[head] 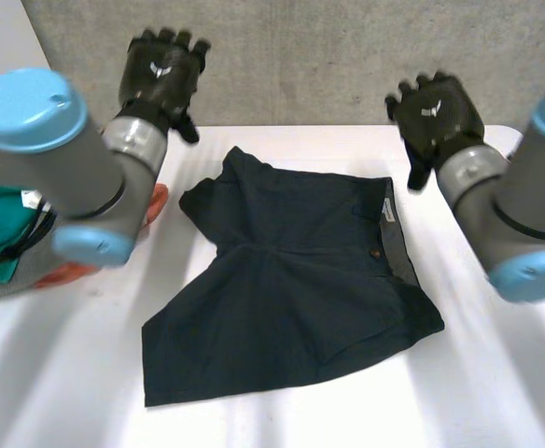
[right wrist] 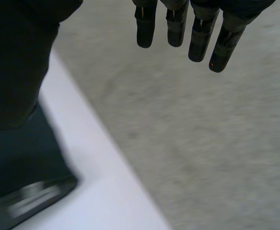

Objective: Fold the laundry.

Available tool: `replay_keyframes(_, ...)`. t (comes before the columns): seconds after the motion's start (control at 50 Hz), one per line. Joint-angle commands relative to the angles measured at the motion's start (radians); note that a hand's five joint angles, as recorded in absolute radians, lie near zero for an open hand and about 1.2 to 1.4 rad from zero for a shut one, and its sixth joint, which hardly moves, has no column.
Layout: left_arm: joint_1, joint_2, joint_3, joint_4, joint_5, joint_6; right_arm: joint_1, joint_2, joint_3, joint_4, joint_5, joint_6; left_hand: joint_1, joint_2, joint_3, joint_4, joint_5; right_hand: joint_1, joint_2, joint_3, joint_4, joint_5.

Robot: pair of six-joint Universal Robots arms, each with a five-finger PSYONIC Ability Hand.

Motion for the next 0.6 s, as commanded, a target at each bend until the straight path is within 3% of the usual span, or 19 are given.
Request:
replay_keyframes(0.02,-0.019,0.304,-0.418,-0.101,0.000,-0.029,-0.083,-0.153,0.182,0.279,-0.188,-0.003,0.320,0.310,0.308,0.314,0.301,-0.036,-0.046,-0.038,-0.064,-0.067)
replay_keyframes(0.1,-0.045,0.398,-0.588,-0.164,0.006,-0.058,-0.140,-0.203,0.304,0.325,-0.239,-0.017,0.538,0.528,0.525,0.532,0.518,0.110,0.100,0.107,0.082,0.078)
replay_keyframes(0.28,-0.075,0.375,-0.791,-0.284,0.013,-0.075,-0.209,-0.211,0.577,0.183,-0.408,-0.149,0.488,0.478,0.476,0.482,0.469,0.280,0.270,0.277,0.252,0.248)
replay_keyframes(0.5,-0.069,0.267,-0.837,-0.232,0.003,-0.072,-0.240,-0.138,0.662,0.012,-0.462,-0.163,0.438,0.428,0.426,0.432,0.419,0.371,0.361,0.368,0.343,0.339)
replay_keyframes(0.58,-0.066,0.269,-0.845,-0.200,0.001,-0.064,-0.241,-0.088,0.654,-0.057,-0.458,-0.160,0.426,0.416,0.414,0.420,0.407,0.748,0.738,0.746,0.720,0.717)
replay_keyframes(0.6,-0.068,0.269,-0.845,-0.187,0.000,-0.061,-0.241,-0.081,0.650,-0.083,-0.452,-0.158,0.409,0.399,0.397,0.403,0.390,1.090,1.080,1.087,1.062,1.058)
